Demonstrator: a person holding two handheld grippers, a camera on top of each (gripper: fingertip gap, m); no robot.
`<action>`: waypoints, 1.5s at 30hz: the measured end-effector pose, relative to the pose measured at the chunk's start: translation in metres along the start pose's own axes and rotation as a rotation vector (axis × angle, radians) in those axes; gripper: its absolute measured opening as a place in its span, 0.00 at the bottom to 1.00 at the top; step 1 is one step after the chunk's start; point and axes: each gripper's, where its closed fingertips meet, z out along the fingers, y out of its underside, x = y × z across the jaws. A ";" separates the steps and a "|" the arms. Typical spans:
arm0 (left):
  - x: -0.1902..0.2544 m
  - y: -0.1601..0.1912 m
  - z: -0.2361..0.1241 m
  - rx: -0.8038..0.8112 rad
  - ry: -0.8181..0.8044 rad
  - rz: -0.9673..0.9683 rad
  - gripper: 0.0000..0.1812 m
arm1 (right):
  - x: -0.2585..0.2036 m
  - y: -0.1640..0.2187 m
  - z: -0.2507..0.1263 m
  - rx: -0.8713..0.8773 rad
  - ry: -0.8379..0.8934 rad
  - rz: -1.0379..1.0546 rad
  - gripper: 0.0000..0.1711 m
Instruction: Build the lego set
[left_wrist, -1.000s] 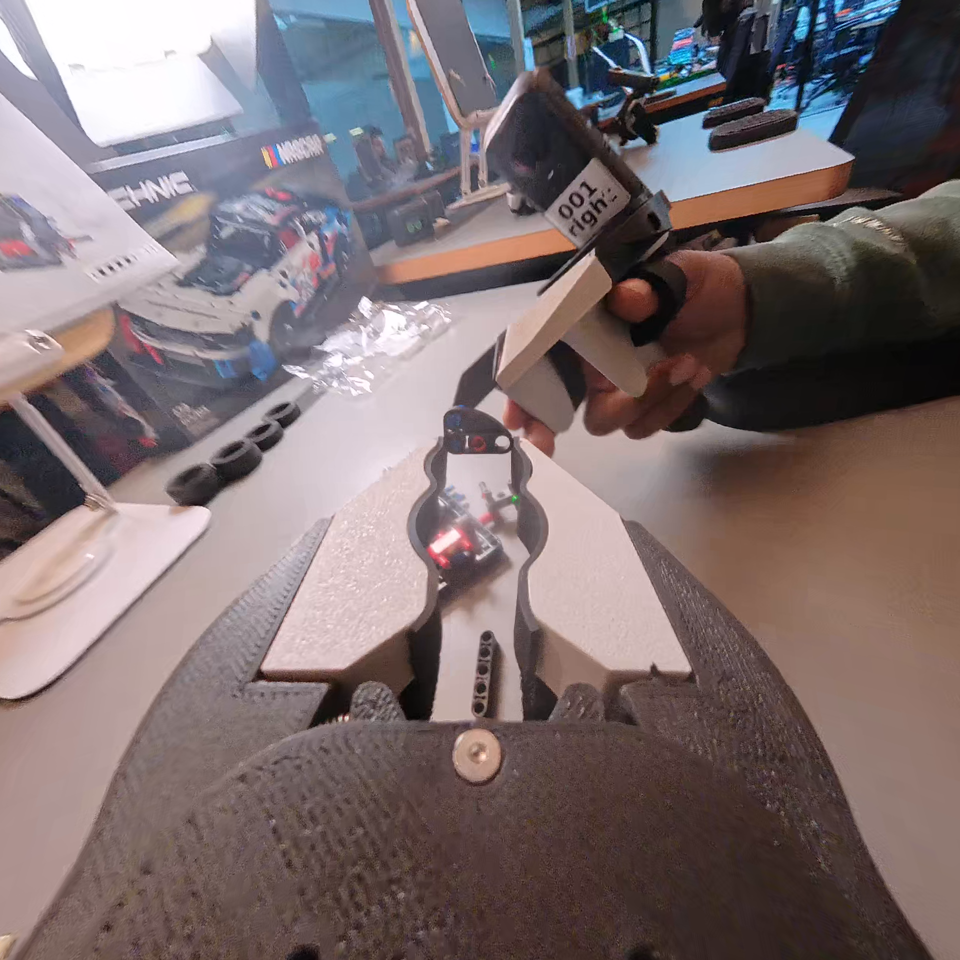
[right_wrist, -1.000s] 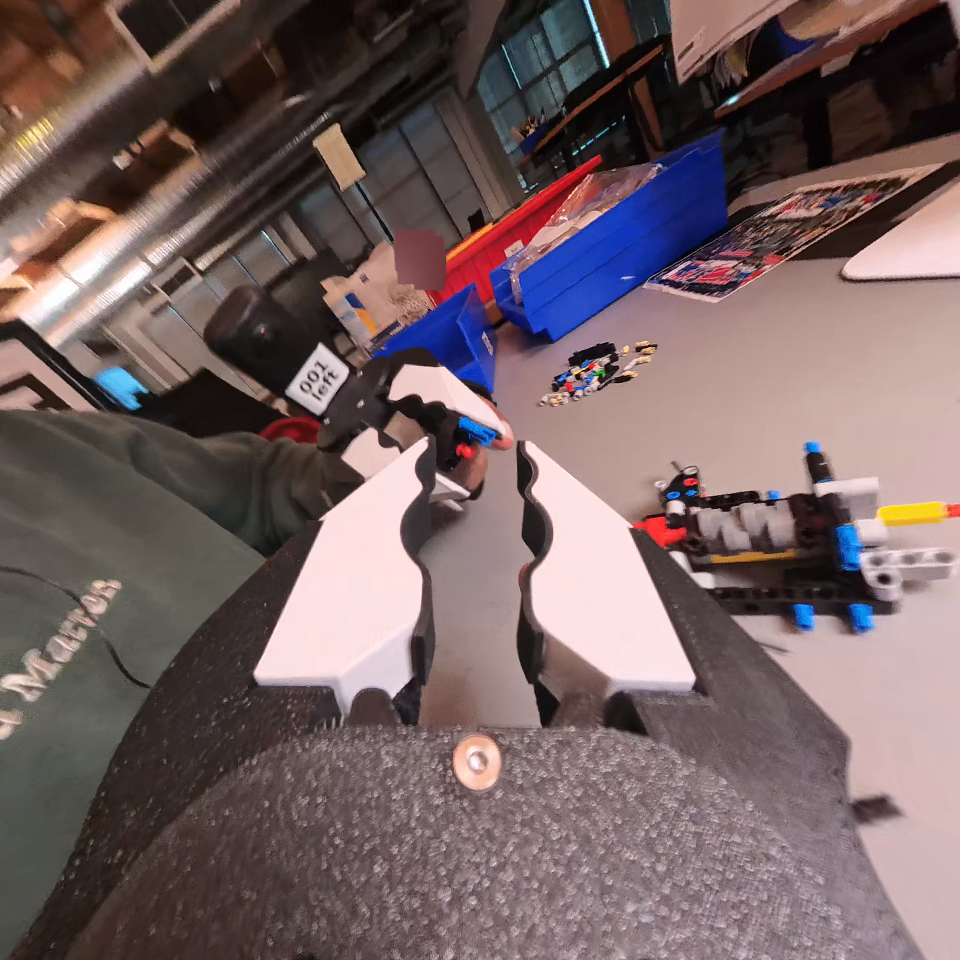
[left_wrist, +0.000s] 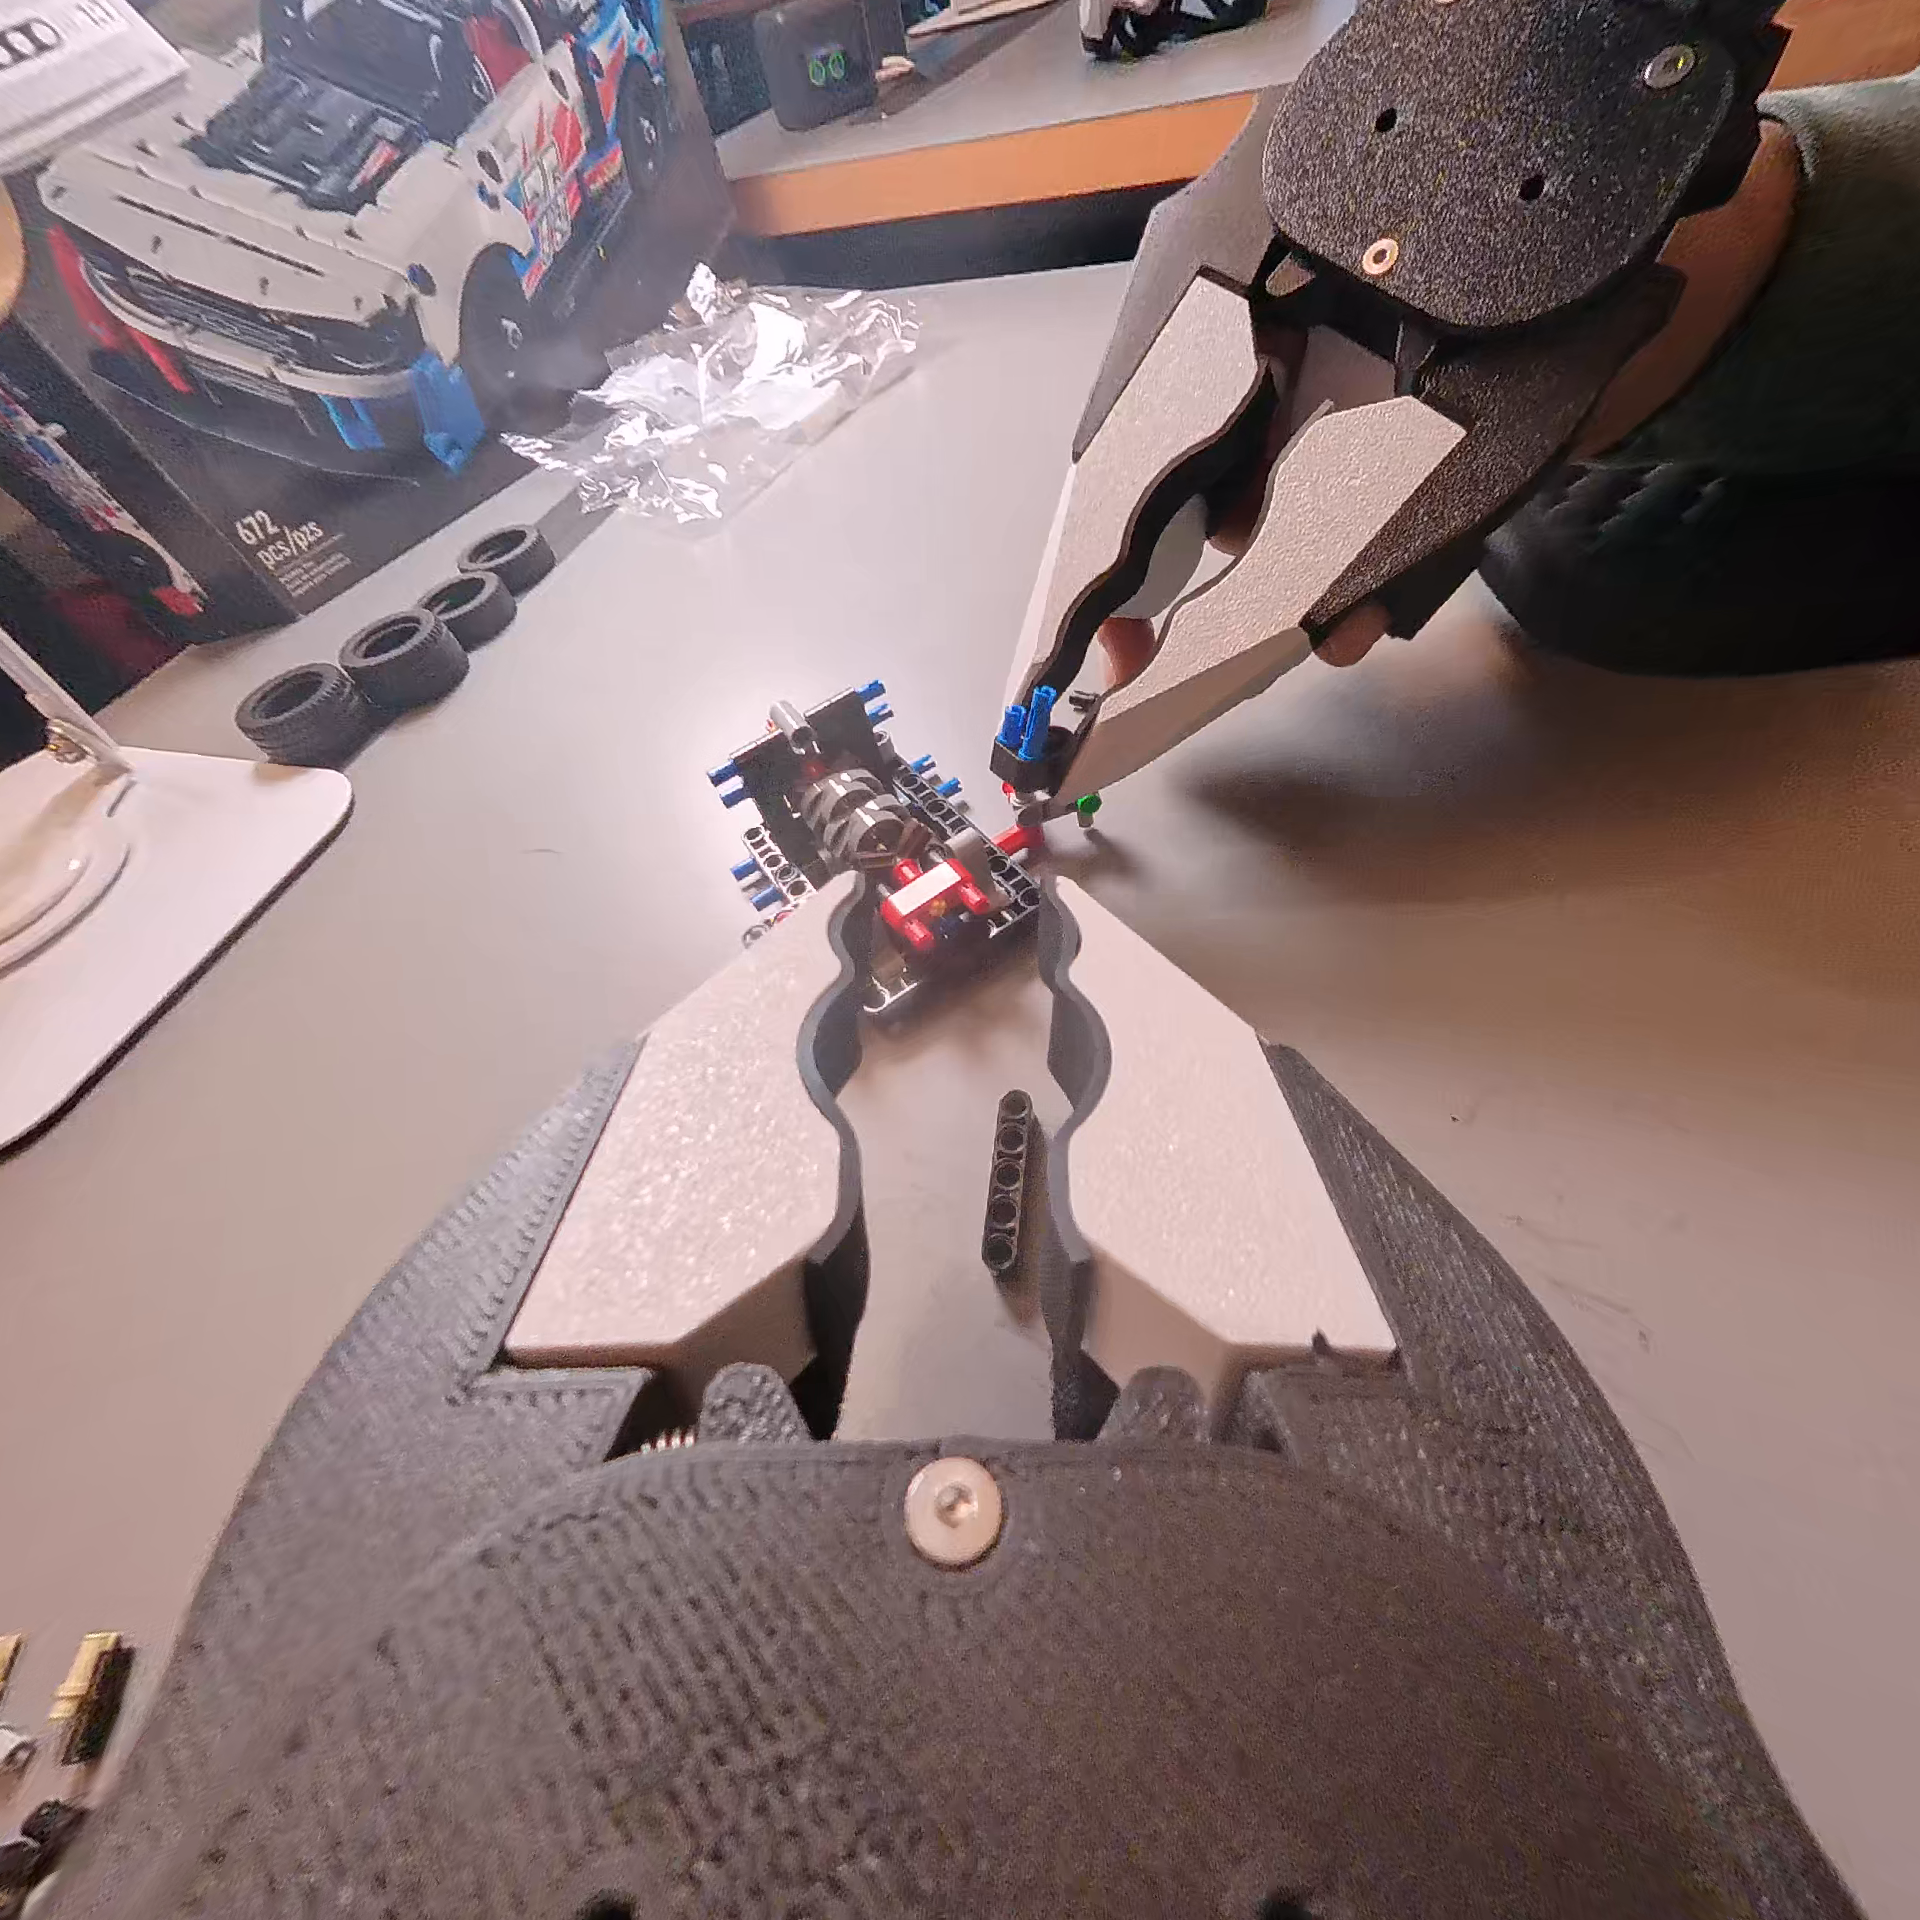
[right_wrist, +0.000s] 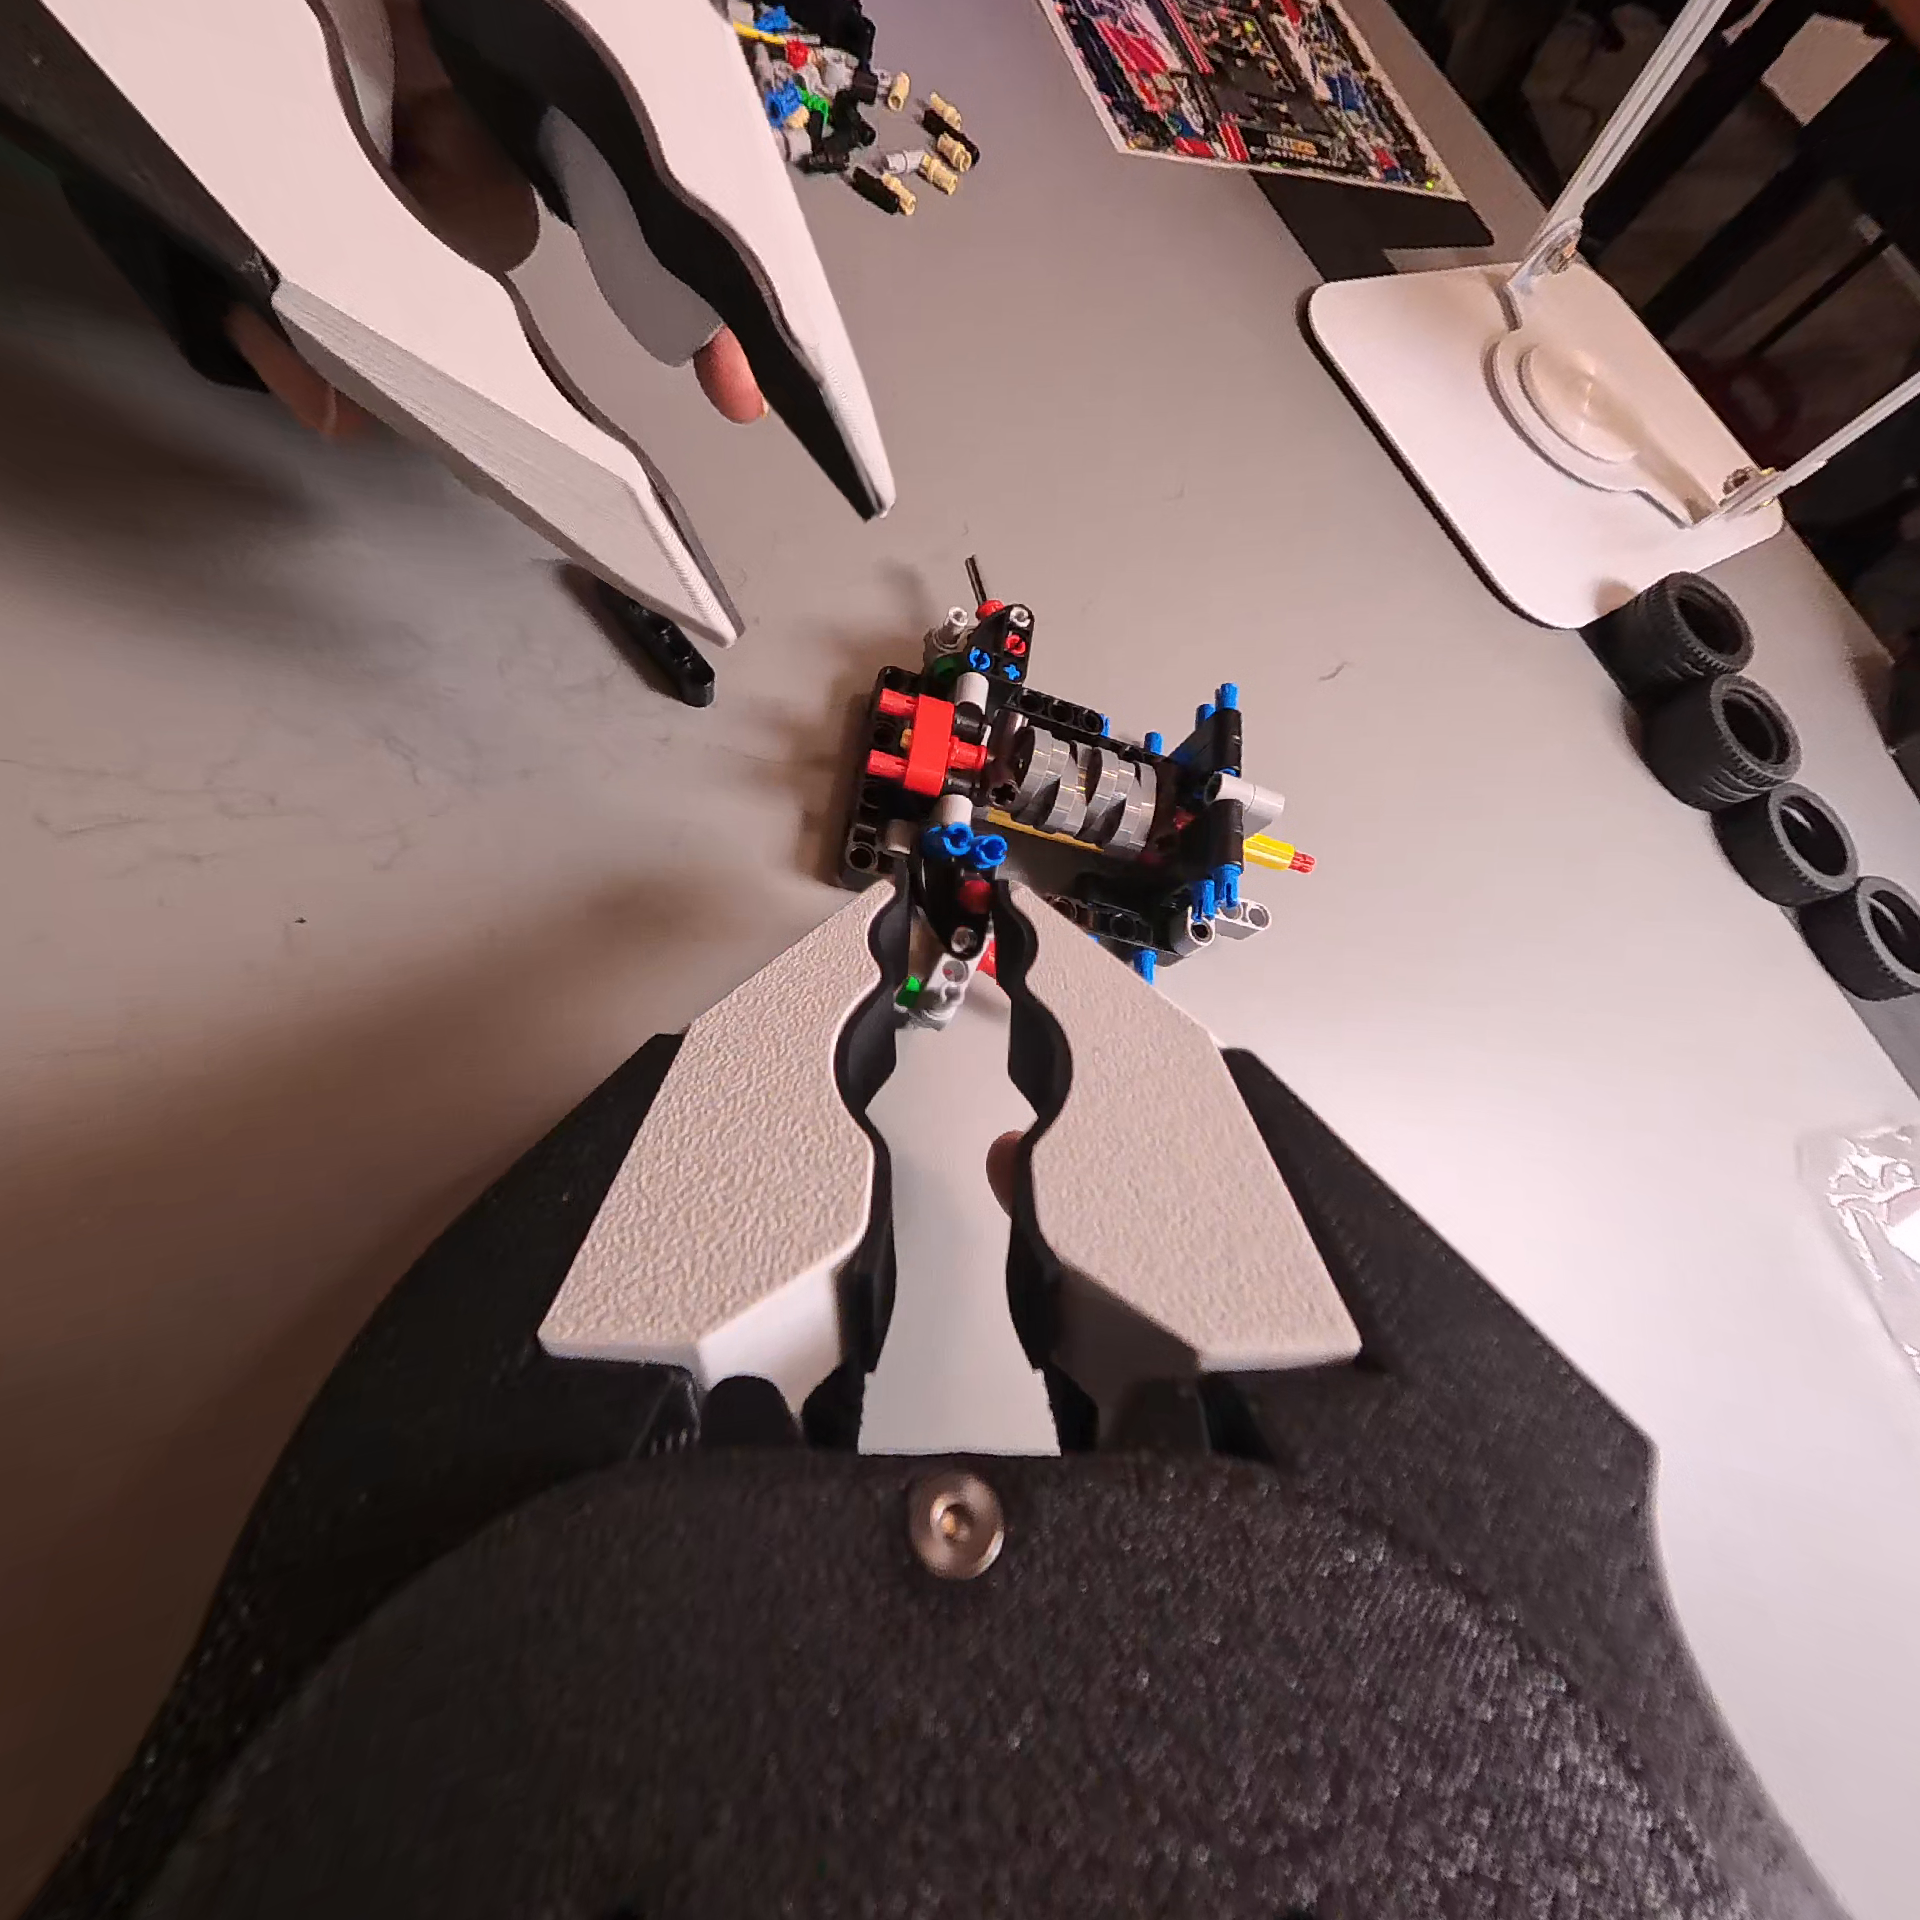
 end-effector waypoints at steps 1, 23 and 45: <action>0.000 0.001 0.001 -0.007 0.001 -0.006 0.16 | 0.000 0.001 0.001 -0.006 0.003 0.001 0.07; -0.001 0.011 0.001 -0.060 0.005 -0.039 0.16 | 0.004 0.005 0.006 -0.021 0.009 0.051 0.07; 0.054 -0.034 -0.026 0.160 0.469 -0.261 0.10 | -0.061 -0.057 -0.032 0.389 -0.342 -0.026 0.07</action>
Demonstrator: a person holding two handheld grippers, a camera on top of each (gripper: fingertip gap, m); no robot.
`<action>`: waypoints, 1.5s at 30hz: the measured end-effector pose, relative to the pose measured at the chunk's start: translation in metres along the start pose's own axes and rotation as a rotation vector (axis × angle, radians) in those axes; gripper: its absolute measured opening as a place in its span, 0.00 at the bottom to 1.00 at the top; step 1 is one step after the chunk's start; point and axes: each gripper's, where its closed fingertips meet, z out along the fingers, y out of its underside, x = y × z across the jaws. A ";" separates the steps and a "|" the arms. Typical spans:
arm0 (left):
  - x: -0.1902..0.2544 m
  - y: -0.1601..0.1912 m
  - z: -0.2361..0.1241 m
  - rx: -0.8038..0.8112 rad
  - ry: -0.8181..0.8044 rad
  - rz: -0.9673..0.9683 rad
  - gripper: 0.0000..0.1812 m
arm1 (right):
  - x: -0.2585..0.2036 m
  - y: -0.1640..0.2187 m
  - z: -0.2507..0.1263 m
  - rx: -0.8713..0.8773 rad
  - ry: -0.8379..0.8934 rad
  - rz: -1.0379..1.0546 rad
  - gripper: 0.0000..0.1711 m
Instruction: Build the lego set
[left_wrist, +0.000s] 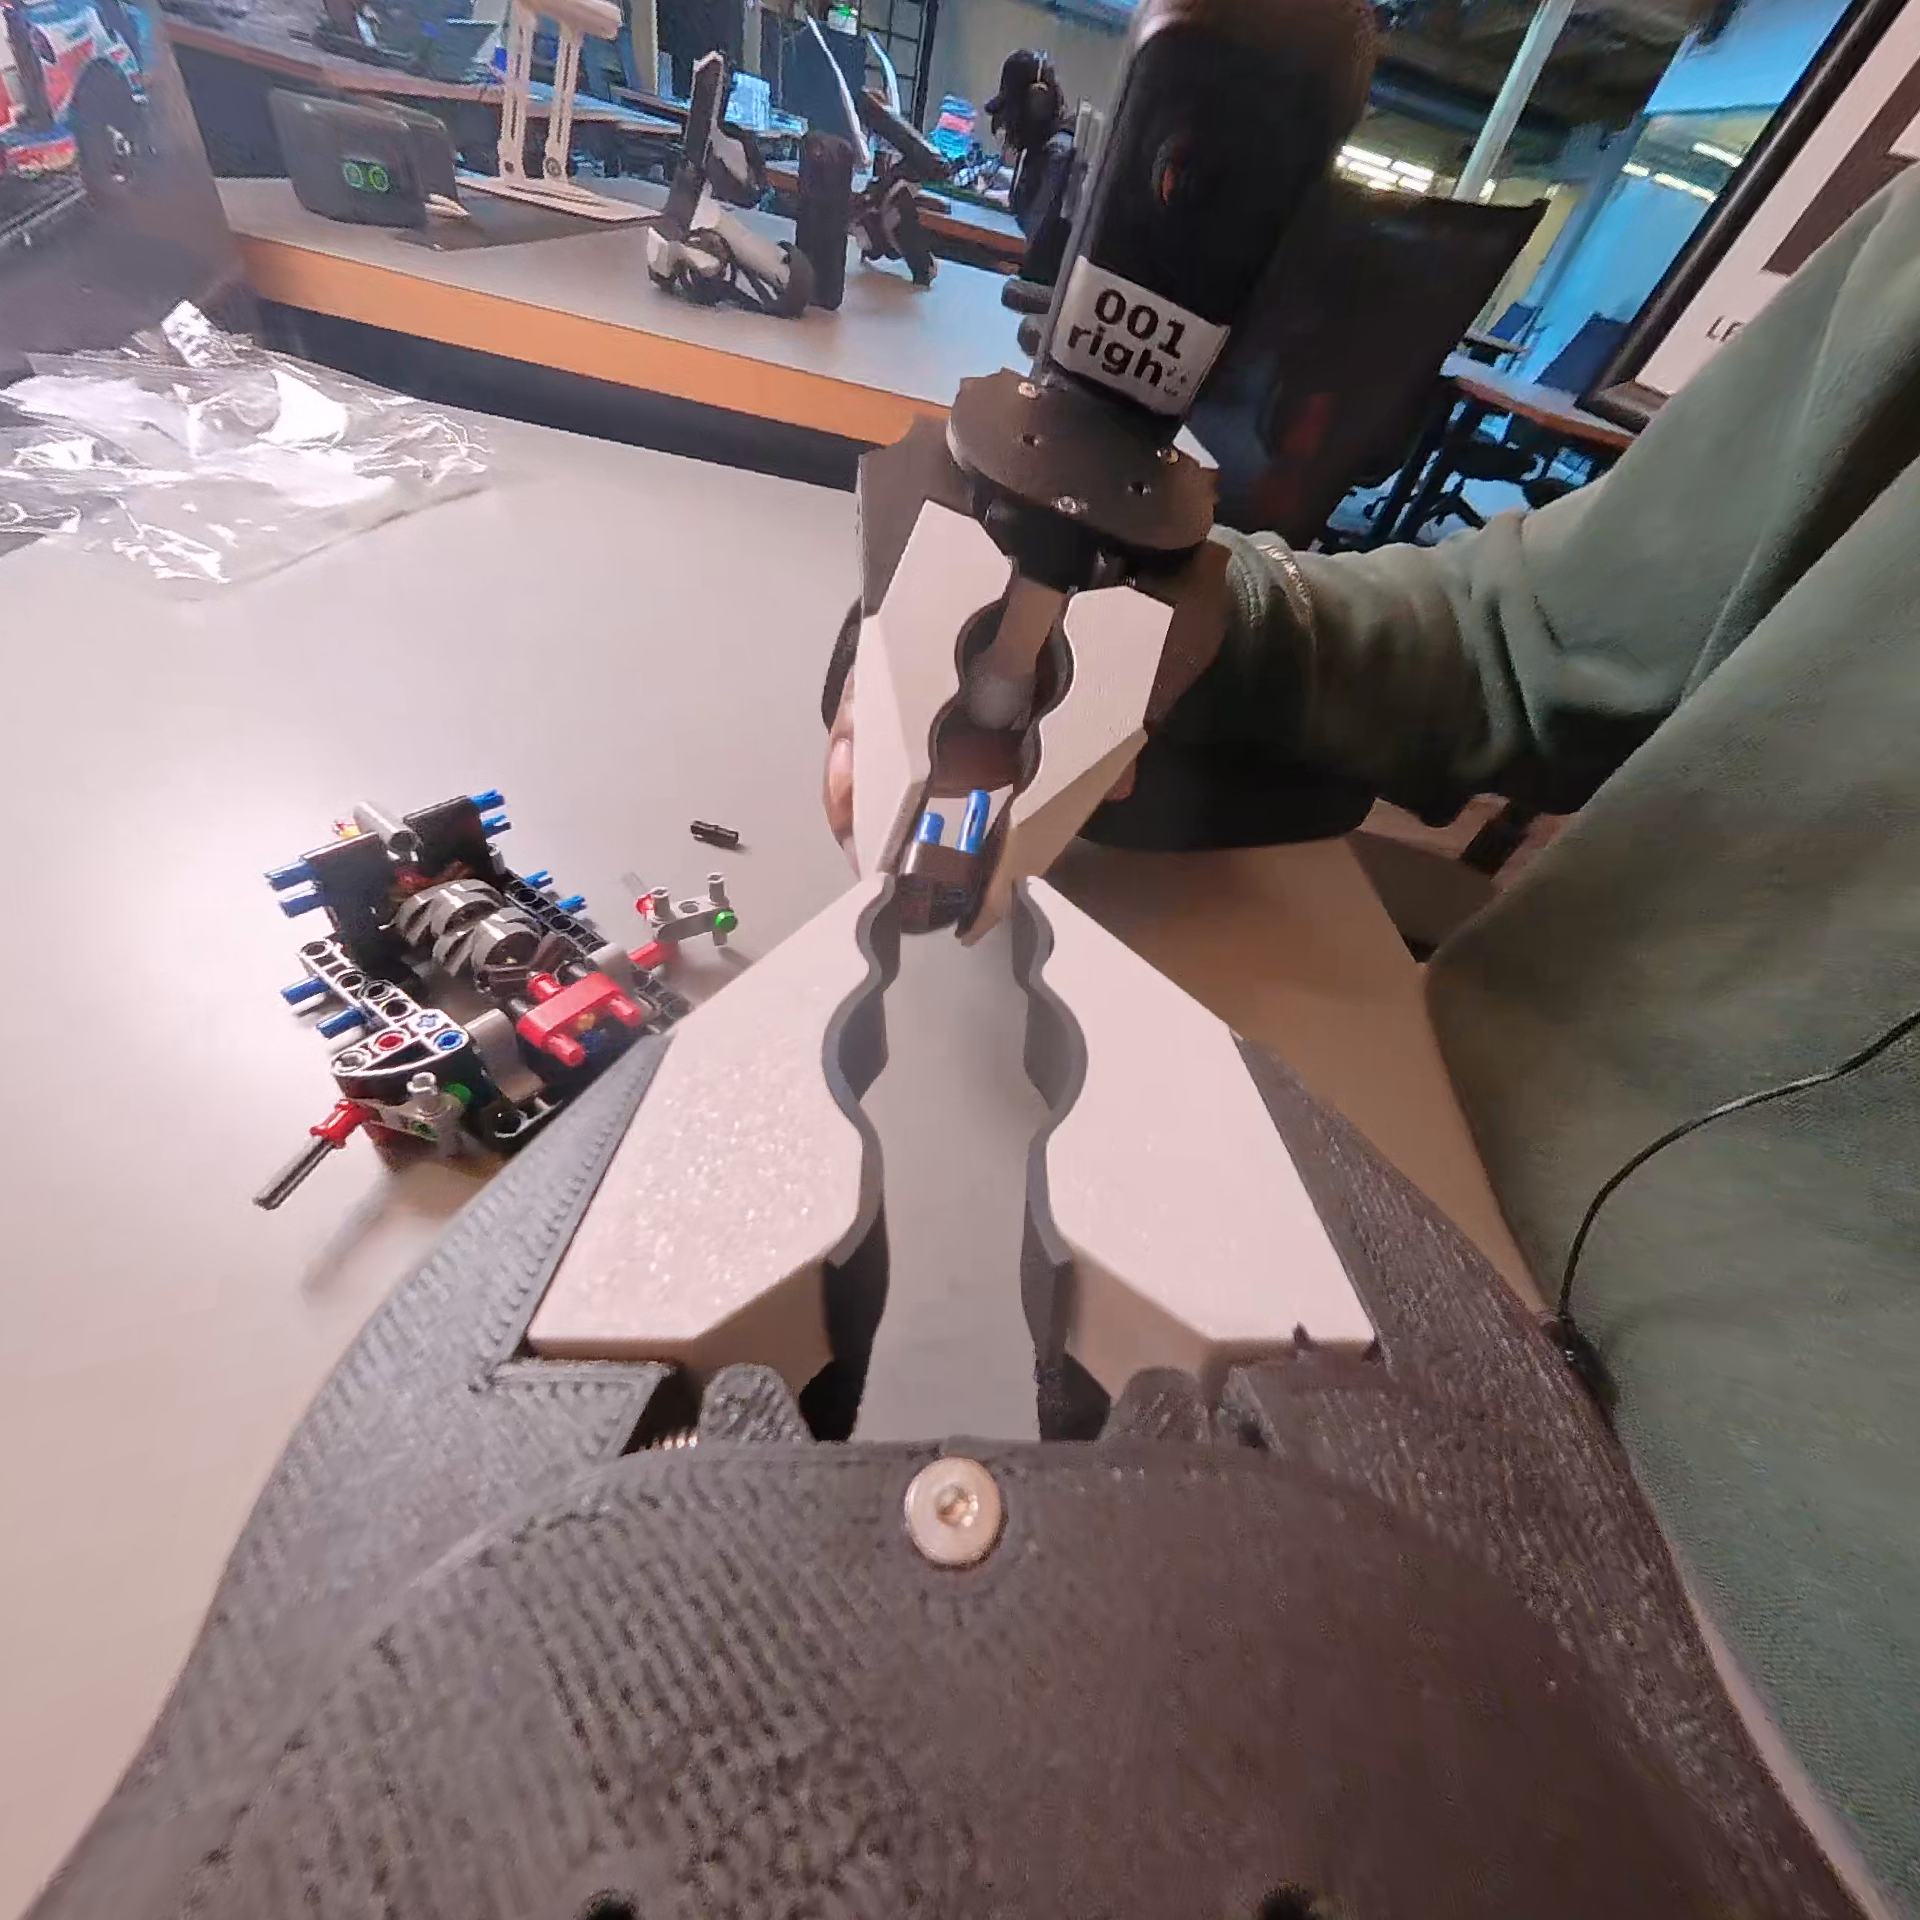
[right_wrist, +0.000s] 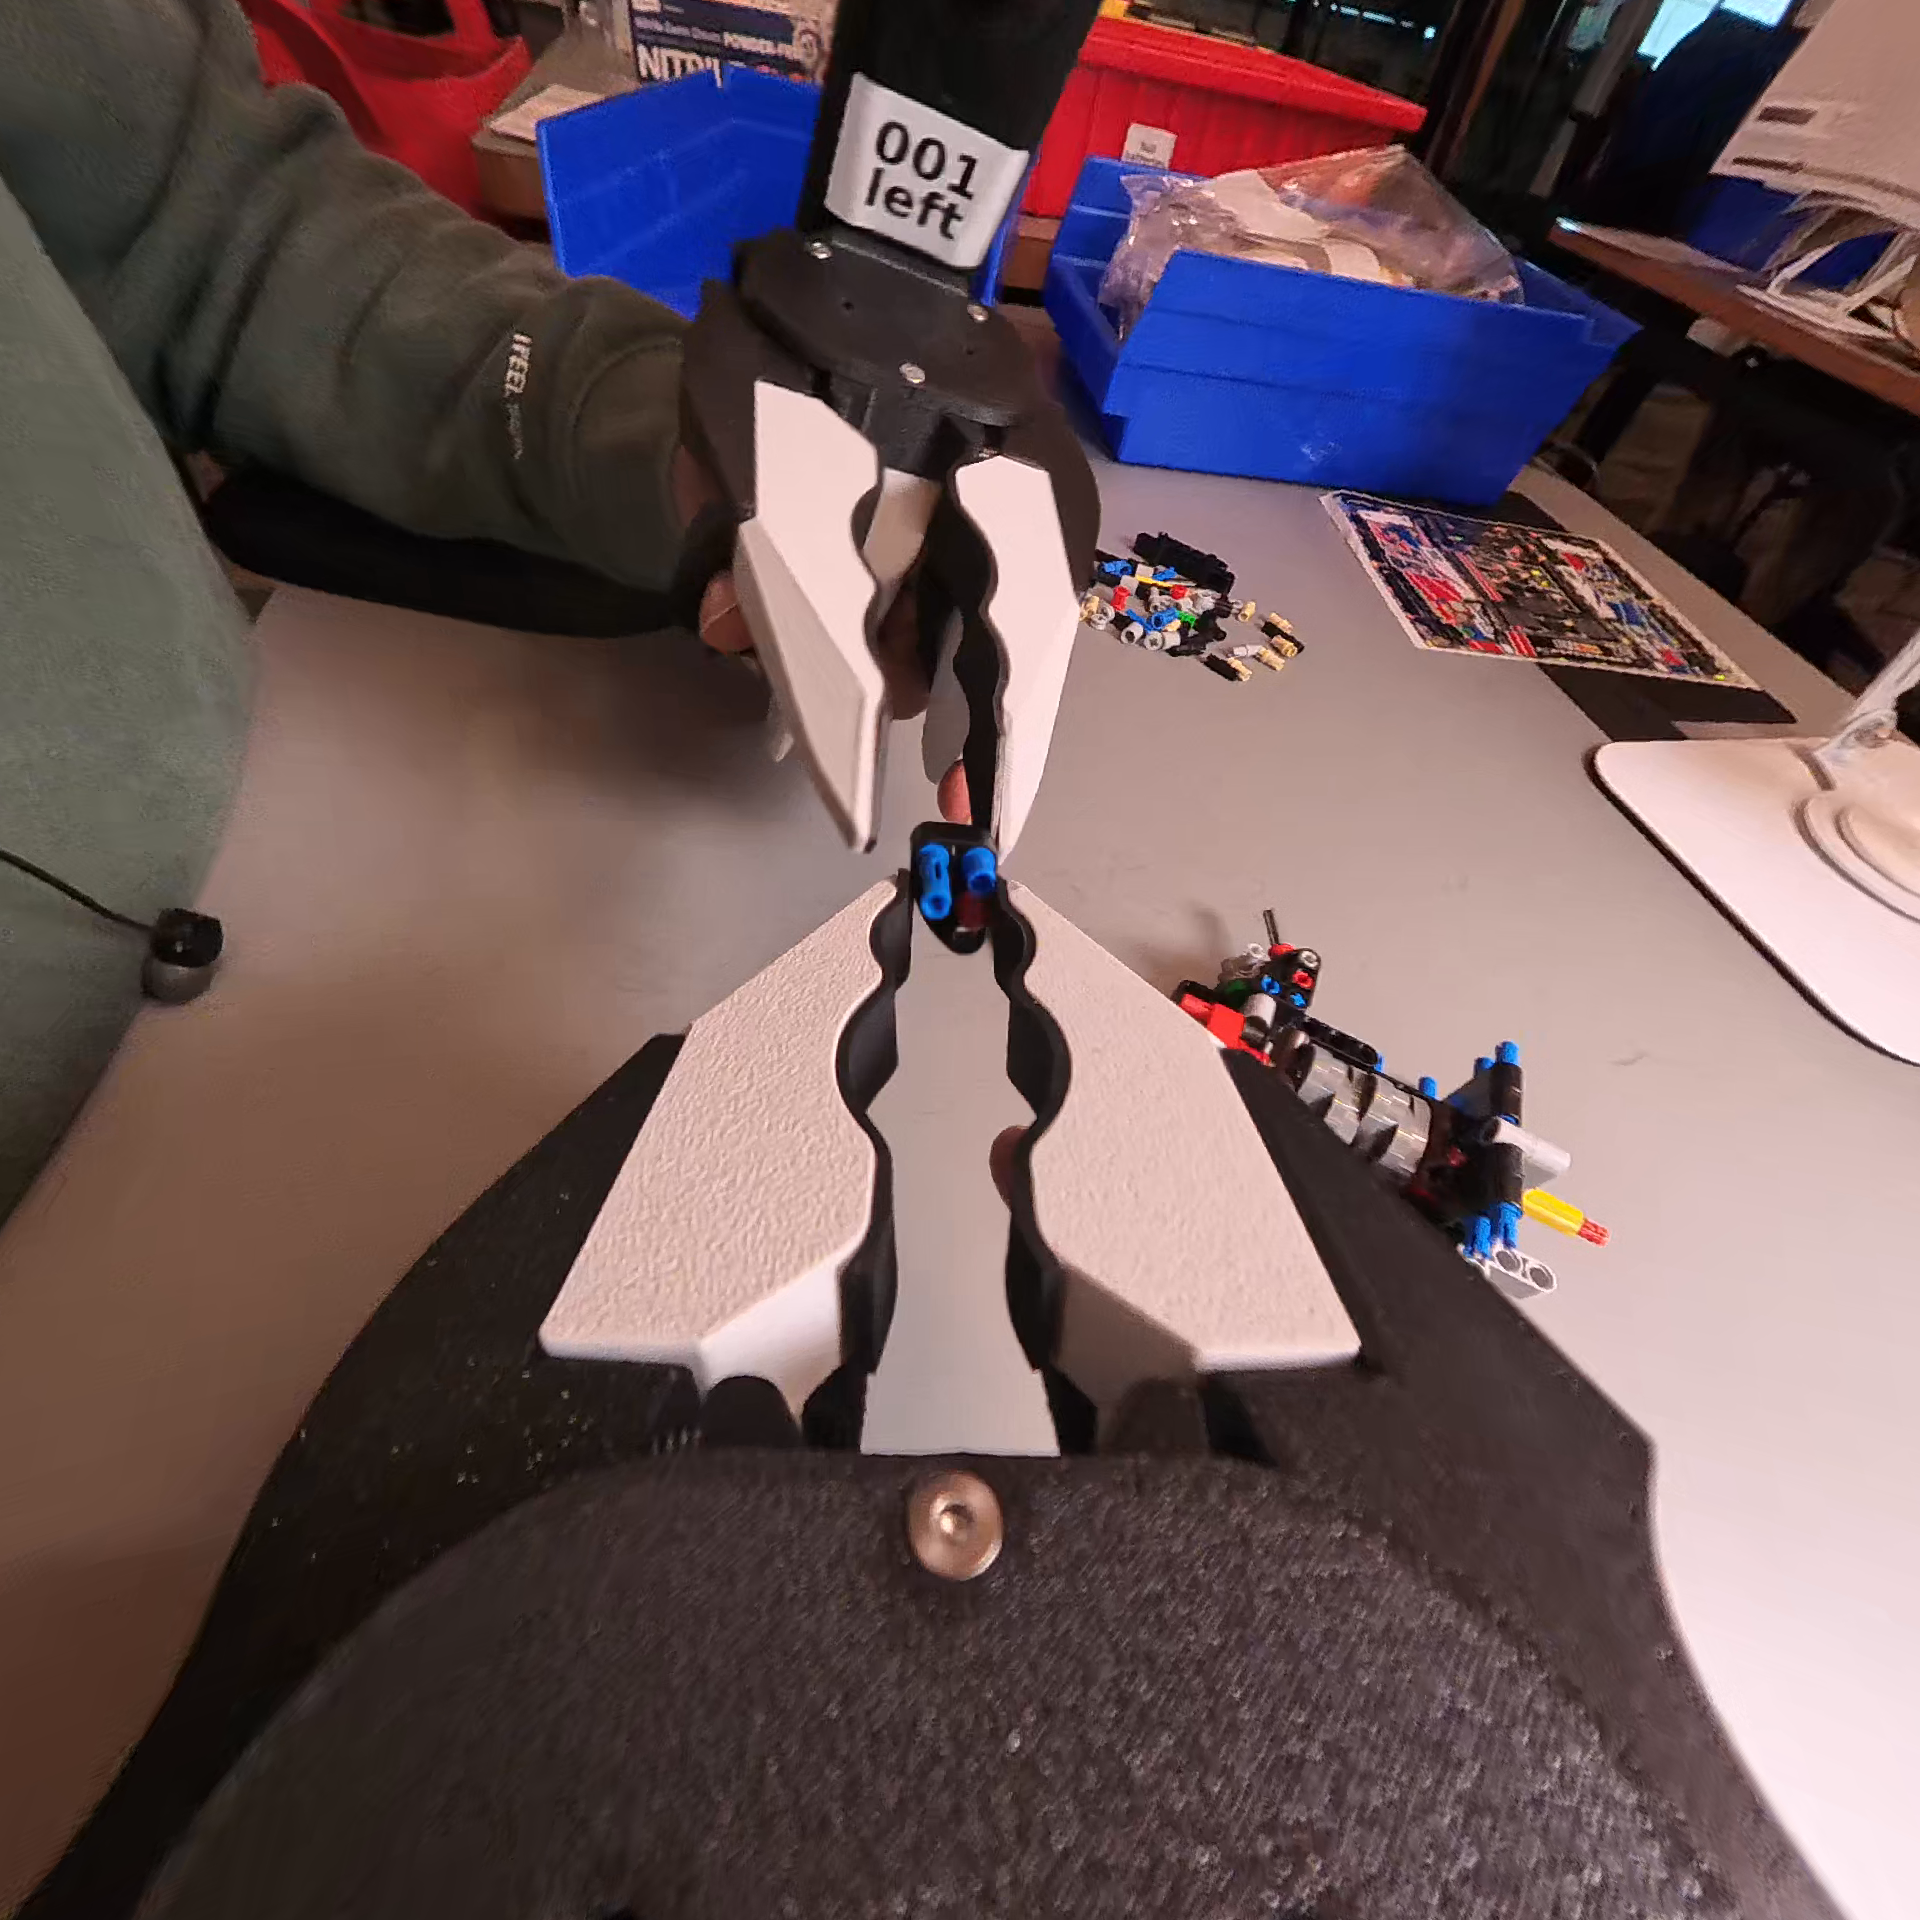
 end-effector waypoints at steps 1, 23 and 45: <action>0.000 0.000 0.000 0.004 0.005 -0.008 0.09 | -0.002 0.000 0.000 0.000 -0.006 -0.009 0.07; -0.006 0.003 -0.002 -0.032 -0.031 0.075 0.07 | 0.001 0.003 -0.001 -0.008 0.026 -0.005 0.07; 0.012 0.002 -0.001 -0.037 0.056 0.096 0.08 | -0.018 -0.017 -0.015 0.093 -0.118 0.021 0.01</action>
